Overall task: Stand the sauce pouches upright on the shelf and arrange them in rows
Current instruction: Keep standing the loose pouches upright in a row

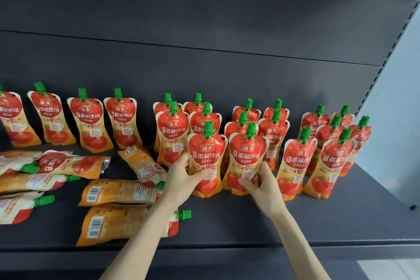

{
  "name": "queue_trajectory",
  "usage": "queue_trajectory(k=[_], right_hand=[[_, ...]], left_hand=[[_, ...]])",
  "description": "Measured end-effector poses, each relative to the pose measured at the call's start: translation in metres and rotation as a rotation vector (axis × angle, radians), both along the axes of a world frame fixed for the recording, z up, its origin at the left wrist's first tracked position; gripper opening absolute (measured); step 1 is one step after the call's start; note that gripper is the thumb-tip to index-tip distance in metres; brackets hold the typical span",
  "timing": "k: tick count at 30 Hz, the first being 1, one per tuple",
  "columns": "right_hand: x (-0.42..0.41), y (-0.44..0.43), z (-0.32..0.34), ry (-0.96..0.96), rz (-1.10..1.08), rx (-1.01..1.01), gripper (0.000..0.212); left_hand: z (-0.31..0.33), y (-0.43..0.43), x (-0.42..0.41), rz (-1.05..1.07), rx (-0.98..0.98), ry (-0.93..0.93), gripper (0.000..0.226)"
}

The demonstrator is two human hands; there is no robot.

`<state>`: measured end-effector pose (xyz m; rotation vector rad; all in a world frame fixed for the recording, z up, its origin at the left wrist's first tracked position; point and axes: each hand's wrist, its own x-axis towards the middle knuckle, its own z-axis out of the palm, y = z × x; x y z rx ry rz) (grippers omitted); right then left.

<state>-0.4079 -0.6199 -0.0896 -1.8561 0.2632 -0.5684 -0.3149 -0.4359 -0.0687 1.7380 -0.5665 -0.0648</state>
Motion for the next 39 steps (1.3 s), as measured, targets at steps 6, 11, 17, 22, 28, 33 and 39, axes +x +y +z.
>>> queue_trajectory(k=[6, 11, 17, 22, 28, 33, 39], right_hand=[[-0.006, 0.008, 0.005, -0.014, -0.097, -0.090, 0.053], [-0.018, 0.011, 0.013, -0.064, -0.165, -0.163, 0.057], [-0.037, 0.021, 0.017, -0.123, -0.207, -0.289, 0.034], [-0.038, 0.051, 0.013, -0.137, -0.156, -0.275, 0.024], [-0.007, 0.111, 0.014, -0.105, -0.003, -0.285, 0.024], [0.037, 0.167, 0.013, -0.048, 0.095, -0.302, 0.022], [0.104, 0.225, 0.010, 0.102, -0.008, -0.345, 0.025]], left_hand=[[-0.001, 0.000, -0.009, 0.043, 0.092, -0.040, 0.069], [0.004, 0.007, -0.018, 0.176, 0.153, -0.157, 0.068], [0.009, 0.036, -0.031, 0.259, 0.173, -0.333, 0.043], [0.004, 0.080, -0.034, 0.265, 0.206, -0.364, 0.019], [0.003, 0.141, -0.015, 0.358, 0.222, -0.344, 0.016], [-0.006, 0.191, 0.022, 0.381, 0.278, -0.308, 0.017], [-0.012, 0.242, 0.092, 0.237, 0.453, -0.305, 0.028]])
